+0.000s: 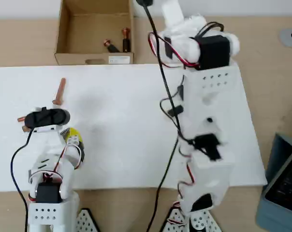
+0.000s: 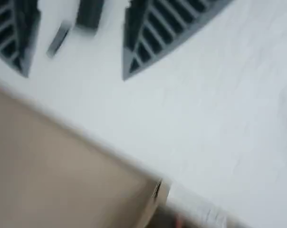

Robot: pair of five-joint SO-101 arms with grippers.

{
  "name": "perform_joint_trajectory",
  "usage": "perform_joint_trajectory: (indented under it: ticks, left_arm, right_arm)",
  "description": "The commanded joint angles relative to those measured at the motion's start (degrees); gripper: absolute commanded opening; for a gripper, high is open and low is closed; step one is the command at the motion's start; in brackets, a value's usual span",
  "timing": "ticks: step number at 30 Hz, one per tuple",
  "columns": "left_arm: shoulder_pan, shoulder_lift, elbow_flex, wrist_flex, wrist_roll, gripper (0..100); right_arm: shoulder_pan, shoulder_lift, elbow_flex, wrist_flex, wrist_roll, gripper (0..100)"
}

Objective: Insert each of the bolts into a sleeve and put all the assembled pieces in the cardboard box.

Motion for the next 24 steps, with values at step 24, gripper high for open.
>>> perform_joint_trajectory:
  ticks: [24]
  left_arm:
    - [0.0,-0.6,0.7,0.4,0.0,0]
  right_arm:
    - [2.2,-4.4,51.6,-2.0,-49.2,14.8]
